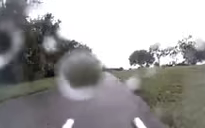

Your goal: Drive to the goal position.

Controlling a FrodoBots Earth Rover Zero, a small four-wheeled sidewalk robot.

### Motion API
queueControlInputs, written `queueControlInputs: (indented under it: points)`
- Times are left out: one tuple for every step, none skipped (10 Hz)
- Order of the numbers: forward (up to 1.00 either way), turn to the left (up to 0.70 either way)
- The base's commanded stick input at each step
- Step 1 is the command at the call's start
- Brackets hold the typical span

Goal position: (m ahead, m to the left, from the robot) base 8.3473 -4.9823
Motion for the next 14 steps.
queueControlInputs:
  points:
    - [0.7,0.35]
    - [0.7,0.35]
    - [0.7,0.32]
    - [0.7,0.0]
    - [0.7,0.0]
    - [0.7,0.0]
    - [0.7,0.0]
    - [0.7,-0.35]
    - [0.7,-0.35]
    - [0.7,-0.35]
    - [0.7,-0.35]
    - [0.7,-0.35]
    - [0.7,-0.35]
    - [0.7,-0.35]
